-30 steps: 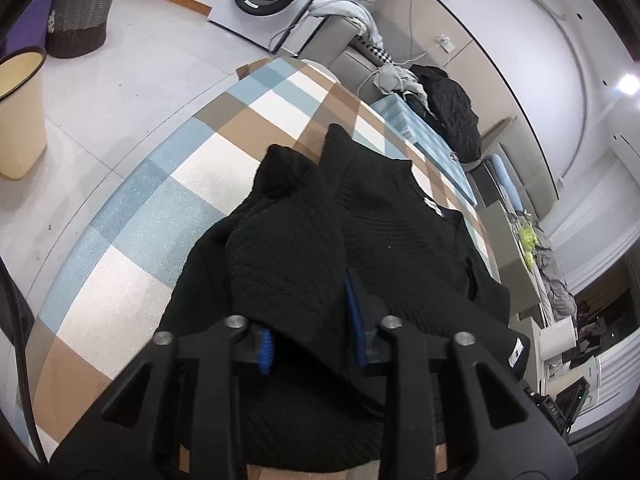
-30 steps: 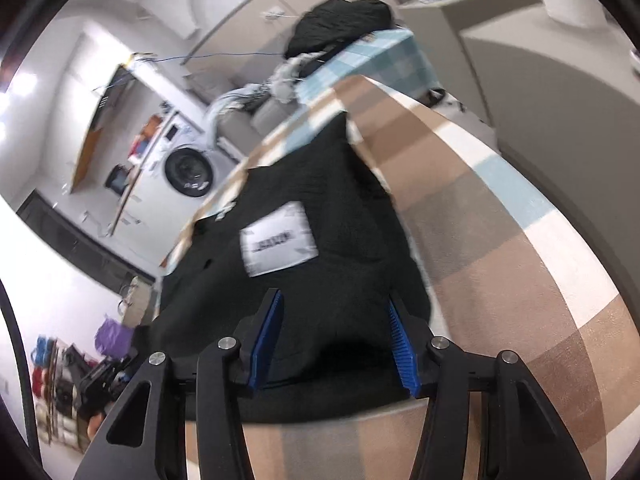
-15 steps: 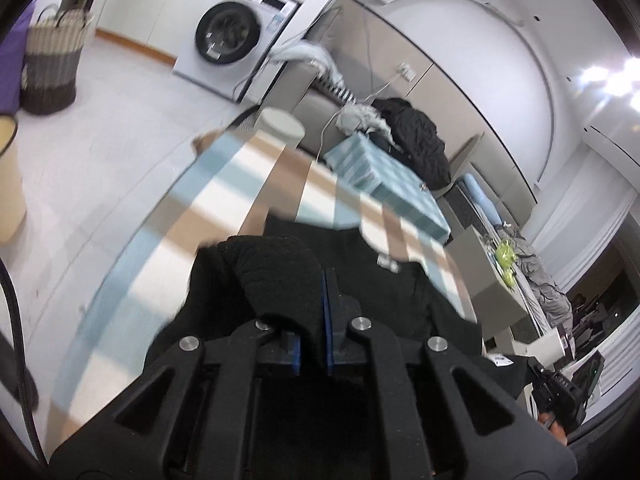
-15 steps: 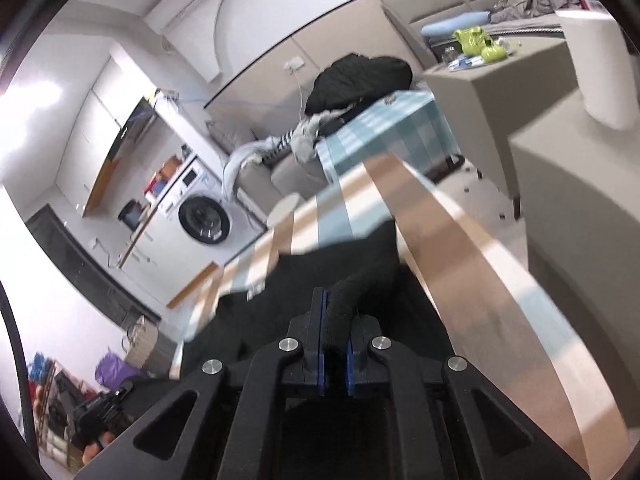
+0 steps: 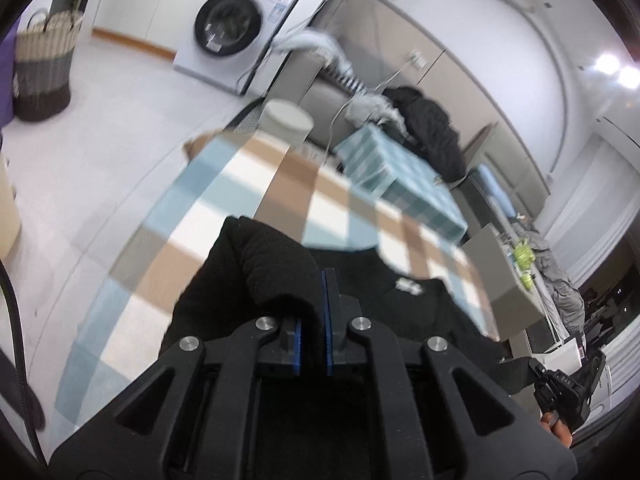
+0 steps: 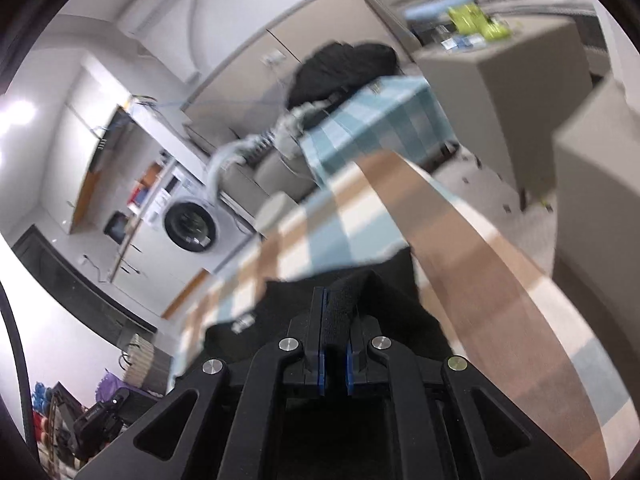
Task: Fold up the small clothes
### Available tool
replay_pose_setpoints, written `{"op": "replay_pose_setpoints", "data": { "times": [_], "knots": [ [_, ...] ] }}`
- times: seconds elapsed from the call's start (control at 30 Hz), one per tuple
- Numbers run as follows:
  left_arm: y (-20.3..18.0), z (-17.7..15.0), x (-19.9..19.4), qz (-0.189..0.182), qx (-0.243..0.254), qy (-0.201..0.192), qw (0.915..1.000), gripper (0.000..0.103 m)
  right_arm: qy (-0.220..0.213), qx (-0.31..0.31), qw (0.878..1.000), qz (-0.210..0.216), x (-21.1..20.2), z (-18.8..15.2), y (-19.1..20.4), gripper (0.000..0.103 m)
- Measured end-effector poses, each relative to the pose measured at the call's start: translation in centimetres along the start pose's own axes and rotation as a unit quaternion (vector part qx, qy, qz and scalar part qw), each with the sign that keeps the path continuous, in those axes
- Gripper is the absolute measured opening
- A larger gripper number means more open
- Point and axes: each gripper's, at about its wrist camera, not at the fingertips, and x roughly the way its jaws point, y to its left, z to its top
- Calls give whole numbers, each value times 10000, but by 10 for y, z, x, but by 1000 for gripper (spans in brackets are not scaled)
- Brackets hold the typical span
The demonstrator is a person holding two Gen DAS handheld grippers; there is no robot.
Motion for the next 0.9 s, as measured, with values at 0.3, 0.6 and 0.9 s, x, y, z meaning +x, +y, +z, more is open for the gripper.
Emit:
{"op": "replay_pose_setpoints", "data": {
  "times": [0.3, 0.6, 0.9],
  "knots": [
    [40, -41, 34, 498, -145, 511, 9973, 5, 588, 46, 9971, -487, 19, -31, -33, 7],
    [42, -65, 5, 821, 238, 716, 9938, 44, 713, -146, 9954, -616, -3, -38, -30, 36],
    [50, -106, -24, 1224, 802, 985, 9843, 56, 1080, -973, 9854, -883, -36, -76, -39, 42]
  ]
}}
